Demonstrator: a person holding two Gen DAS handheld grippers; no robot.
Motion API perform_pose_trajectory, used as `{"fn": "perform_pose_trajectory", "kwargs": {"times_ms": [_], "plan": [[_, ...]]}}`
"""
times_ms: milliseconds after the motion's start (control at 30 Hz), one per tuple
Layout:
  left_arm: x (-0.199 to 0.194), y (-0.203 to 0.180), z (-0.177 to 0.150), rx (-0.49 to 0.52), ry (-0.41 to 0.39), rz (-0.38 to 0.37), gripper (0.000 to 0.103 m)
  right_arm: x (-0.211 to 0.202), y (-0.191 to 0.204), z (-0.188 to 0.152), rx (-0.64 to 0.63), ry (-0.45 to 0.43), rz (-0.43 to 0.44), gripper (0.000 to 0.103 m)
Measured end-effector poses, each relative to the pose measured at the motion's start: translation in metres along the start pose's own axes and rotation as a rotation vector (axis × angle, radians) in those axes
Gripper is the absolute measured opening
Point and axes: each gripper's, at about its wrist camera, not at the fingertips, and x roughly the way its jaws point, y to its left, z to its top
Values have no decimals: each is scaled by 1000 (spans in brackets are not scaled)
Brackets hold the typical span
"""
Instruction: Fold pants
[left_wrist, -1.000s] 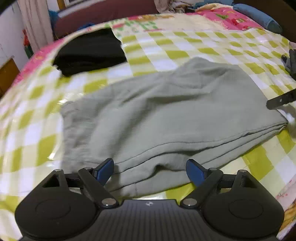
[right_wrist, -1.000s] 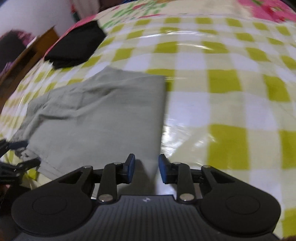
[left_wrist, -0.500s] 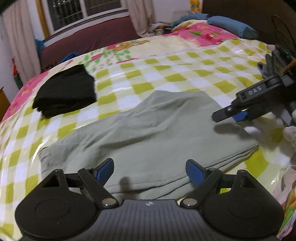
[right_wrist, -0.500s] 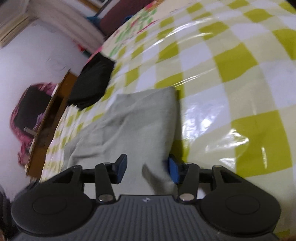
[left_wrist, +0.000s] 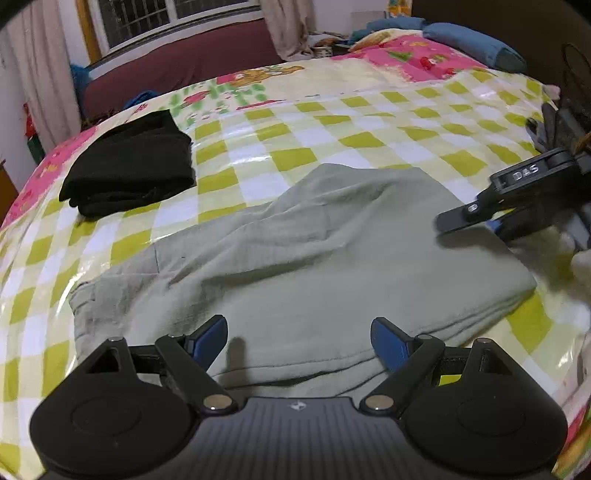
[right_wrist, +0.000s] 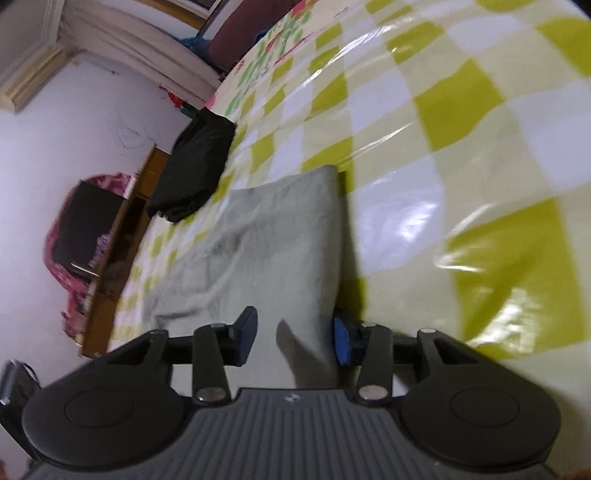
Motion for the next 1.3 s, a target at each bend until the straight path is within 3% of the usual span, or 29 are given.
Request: {"fn": "perform_pose_trajectory", "kwargs": {"times_ms": [33,67,267,367,500,600,733,800,867,900,1000,1067,1100,1300], "plan": [[1,0,0,-8,-1,-6,98,8,4,-1,12,6,3,25],[1,-1,1,-14,-1,-8,98,15,8,-2,12,17,-9,8],[7,-18,4,5,13,-78,98,-21,13,2,-26,-66,-73,3],[19,-41,6,35,50,-163,98,-44,2,7,-49,-91,-200,3],[16,-73,10,151,13,-188,98,-67,-14,15,-33,-115,-285,4],[8,-74,16,158,-29,-193,98,-69,-14,18,-46,-108,-300,5],[6,-55,22,74,-64,-152,98,-63,-10,17,-37,-106,-295,9],[16,-49,18,58,-34,-125,99,-60,-10,14,-36,-103,-308,10],[29,-48,11,61,21,-49,99,-69,-11,10,-22,-102,-312,10],[28,-47,10,41,15,-53,98,-71,-10,8,-18,-105,-312,12],[-1,-42,17,-24,-119,-101,98,-75,-5,1,-40,-118,-342,14],[-11,-47,27,9,-212,-35,103,-73,-4,-2,-47,-120,-359,14],[-7,-49,31,26,-219,-4,103,-71,-5,-4,-45,-123,-364,14],[67,-50,41,70,-20,188,103,-72,-10,-7,-12,-140,-350,14]]}}
